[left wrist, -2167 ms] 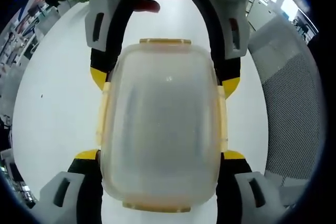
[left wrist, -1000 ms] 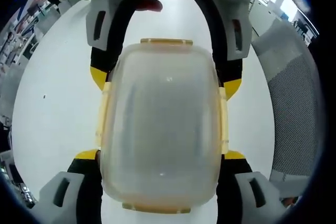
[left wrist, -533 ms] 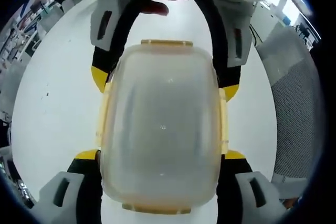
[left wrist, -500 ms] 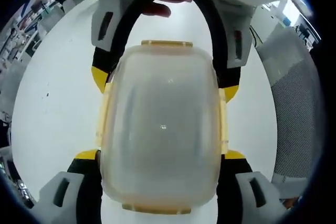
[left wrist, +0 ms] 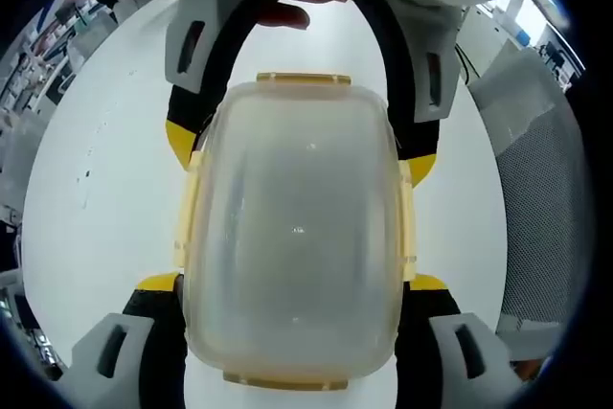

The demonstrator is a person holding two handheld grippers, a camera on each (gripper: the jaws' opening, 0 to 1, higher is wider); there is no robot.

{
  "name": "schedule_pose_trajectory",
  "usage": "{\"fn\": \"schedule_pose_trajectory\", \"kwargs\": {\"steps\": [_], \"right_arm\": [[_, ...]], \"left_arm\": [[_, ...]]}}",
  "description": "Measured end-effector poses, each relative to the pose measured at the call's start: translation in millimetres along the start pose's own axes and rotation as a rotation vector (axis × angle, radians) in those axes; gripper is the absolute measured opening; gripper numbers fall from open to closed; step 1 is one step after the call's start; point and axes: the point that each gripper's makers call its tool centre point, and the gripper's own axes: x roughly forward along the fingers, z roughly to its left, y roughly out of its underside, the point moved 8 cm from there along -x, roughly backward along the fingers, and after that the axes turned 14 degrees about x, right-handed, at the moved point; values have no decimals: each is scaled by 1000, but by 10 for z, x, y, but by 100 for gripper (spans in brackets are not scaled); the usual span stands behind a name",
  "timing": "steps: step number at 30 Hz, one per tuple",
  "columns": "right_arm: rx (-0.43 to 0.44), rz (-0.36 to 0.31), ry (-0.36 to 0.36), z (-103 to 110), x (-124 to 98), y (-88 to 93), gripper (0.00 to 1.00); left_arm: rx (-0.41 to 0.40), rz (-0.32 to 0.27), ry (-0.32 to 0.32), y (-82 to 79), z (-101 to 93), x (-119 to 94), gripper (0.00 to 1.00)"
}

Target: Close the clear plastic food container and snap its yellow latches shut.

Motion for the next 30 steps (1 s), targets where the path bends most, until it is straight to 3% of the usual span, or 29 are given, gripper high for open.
{"fn": "schedule_pose_trajectory", "kwargs": {"steps": [16,18,23,30], "right_arm": [[32,-37,-17,15,-13,-15,98],[43,-58,-22,19,-20,-28,100],[25,-70,-5,-6,-38,-45,100],[29,-74,-10,25,-71,-33,100]], "left_arm": [[57,16,-3,6,-9,-13,94],[46,17,-3,7,-13,-4,99],[22,-12,-9,-29,11,-44,99],[45,2,-8,19,-28,-38,99]]}}
